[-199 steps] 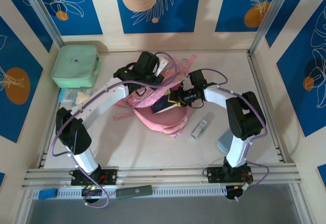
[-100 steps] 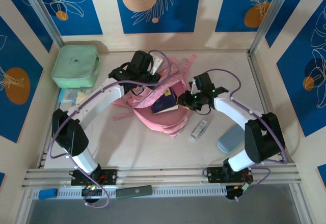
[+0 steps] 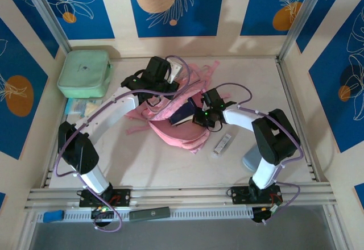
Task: Pack the student bag
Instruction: Place the book in the student bag, then close the student bag at the center of the table.
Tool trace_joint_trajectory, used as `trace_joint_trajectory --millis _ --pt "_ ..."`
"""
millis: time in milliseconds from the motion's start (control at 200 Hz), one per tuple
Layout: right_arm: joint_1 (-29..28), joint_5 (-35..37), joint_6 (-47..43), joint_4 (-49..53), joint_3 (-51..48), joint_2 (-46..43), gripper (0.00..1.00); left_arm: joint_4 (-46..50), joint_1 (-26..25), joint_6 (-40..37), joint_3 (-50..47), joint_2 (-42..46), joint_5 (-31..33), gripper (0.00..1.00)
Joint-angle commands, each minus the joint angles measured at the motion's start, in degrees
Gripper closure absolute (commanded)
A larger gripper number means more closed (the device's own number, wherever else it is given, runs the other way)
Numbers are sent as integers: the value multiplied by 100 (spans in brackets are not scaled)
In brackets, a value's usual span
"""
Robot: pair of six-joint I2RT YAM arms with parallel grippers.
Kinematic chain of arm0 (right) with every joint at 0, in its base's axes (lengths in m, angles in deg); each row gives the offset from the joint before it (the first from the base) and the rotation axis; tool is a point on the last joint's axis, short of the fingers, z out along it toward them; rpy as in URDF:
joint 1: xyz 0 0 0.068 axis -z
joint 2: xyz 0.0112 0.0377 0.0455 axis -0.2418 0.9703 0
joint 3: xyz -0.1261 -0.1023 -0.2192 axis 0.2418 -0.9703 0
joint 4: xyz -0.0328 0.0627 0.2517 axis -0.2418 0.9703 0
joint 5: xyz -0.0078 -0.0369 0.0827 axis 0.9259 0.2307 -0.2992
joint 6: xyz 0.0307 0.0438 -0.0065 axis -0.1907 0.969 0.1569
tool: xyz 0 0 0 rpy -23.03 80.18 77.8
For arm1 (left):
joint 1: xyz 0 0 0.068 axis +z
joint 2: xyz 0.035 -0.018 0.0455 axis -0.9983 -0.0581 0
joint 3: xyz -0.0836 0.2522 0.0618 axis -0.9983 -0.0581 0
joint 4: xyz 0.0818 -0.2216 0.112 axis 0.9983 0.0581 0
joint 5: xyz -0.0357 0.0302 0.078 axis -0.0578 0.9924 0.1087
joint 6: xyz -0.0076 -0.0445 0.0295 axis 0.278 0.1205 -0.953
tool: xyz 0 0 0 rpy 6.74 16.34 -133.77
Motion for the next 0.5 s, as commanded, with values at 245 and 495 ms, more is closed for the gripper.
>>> trace_joint_trajectory --millis 245,495 --pt "352 125 -518 418 -507 -1342 100 -311 -192 1031 135 20 14 100" --pt "1283 67 -531 1577 -615 -2693 93 -312 -463 2090 408 -756 235 100"
